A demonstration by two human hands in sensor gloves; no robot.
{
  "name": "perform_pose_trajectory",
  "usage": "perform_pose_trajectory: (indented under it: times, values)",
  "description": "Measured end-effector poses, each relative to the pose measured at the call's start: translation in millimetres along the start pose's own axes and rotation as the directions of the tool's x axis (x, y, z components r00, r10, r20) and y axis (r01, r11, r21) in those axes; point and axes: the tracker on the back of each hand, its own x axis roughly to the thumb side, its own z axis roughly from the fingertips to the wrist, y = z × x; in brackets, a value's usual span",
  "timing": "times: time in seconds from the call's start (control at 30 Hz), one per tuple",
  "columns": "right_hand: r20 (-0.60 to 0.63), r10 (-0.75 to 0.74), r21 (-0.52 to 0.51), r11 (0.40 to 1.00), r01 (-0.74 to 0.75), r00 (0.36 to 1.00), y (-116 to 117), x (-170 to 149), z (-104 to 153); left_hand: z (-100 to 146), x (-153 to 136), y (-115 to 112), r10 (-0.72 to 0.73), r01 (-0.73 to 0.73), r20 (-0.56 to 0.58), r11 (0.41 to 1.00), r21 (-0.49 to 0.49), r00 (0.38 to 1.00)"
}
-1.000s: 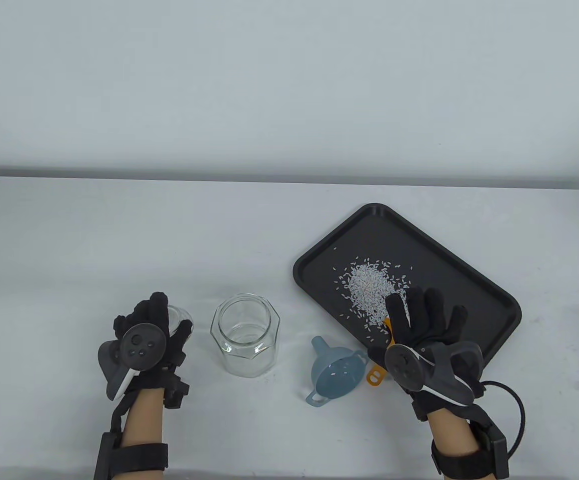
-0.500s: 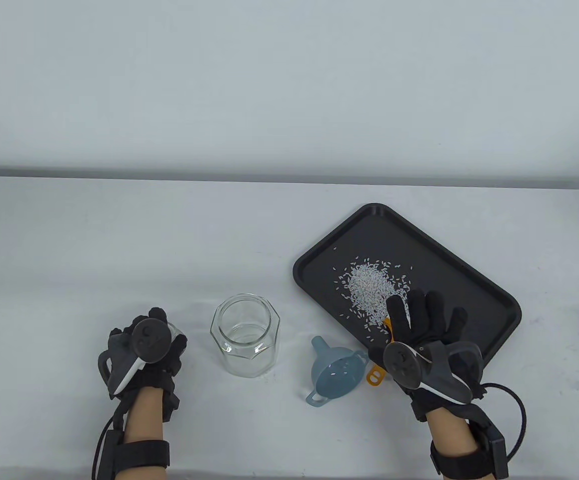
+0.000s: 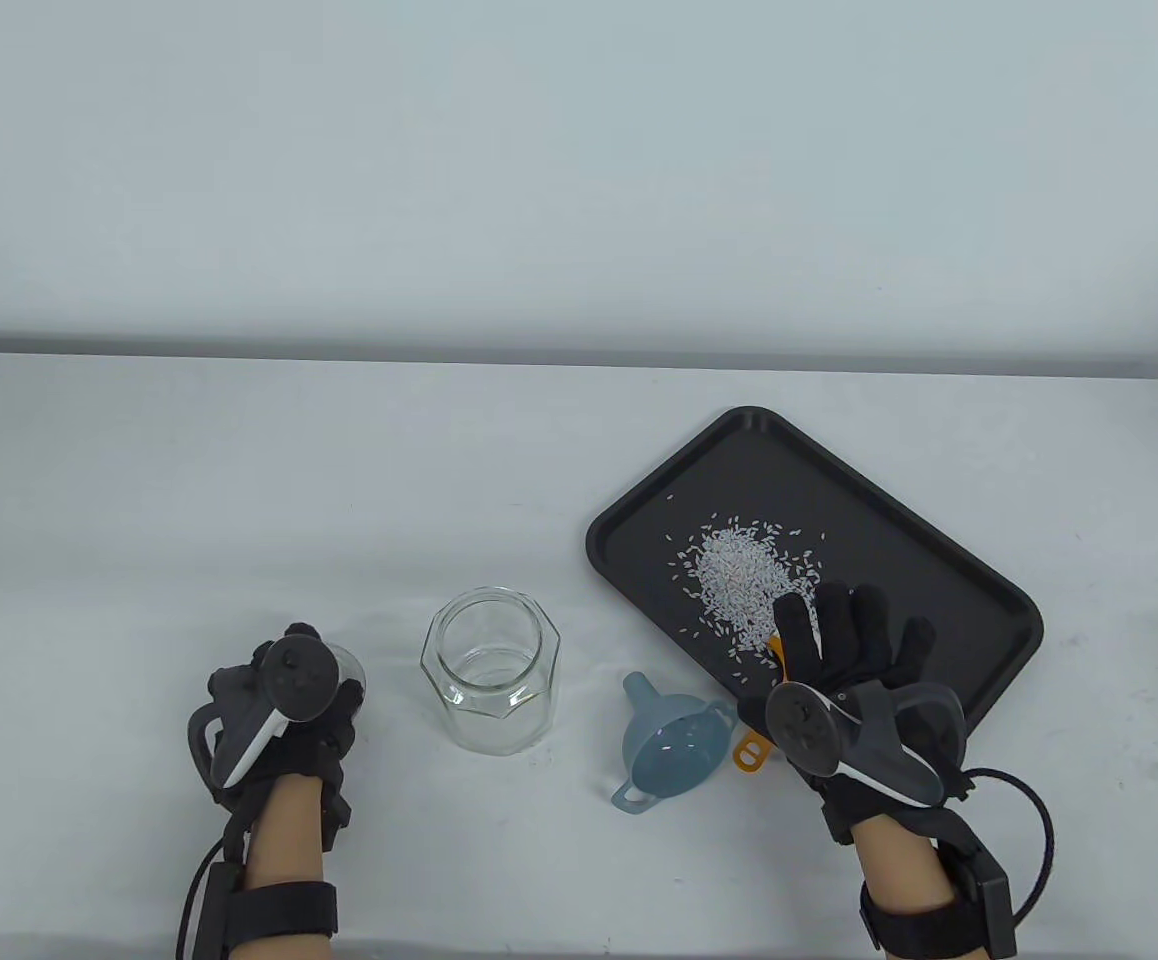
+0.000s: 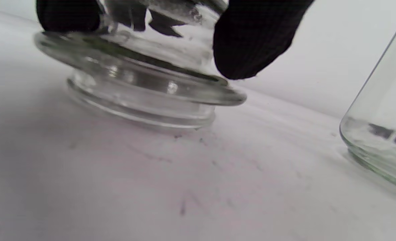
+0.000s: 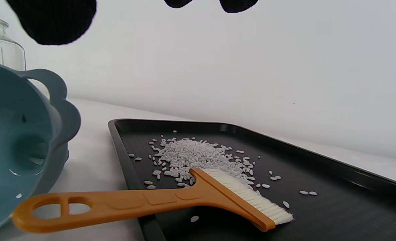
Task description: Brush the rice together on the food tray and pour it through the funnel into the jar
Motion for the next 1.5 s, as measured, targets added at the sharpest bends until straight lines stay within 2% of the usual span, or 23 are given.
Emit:
perform_pose_trajectory:
  times: [0.2,0.33,0.57,0.93,1.27,1.5]
  values:
    - [0.002,0.002,0.006,1.000,-0.002,1.000,0.6,0.6,-0.3,0.5,-0.2,0.0,0.014,-0.014,-0.006,1.000,-0.007,1.000]
    - [0.006,0.004,0.009,1.000,-0.004,1.000,1.3,1.8,-0.5,3.1,-0.8,4.7,0.065,-0.065,0.008,0.997,0.030,0.998]
    - [0.047,0.003,0.002,1.000,-0.003,0.999,3.4,10.2,-1.3,16.5,15.8,25.1,0.140,-0.166,0.146,0.968,0.188,0.979]
    - [0.170,-0.018,0.056,0.998,0.009,0.985,20.6,34.1,-5.8,46.5,63.6,47.0,0.051,-0.185,0.380,0.927,0.325,0.923]
    - [0.182,-0.097,0.126,0.989,0.075,0.979,46.6,38.4,-16.2,57.1,77.6,50.9,0.046,-0.213,0.438,0.916,0.340,0.898]
    - [0.149,-0.153,0.055,0.988,0.146,0.977,46.5,32.5,-17.9,60.7,82.4,52.5,0.059,-0.238,0.466,0.911,0.336,0.883]
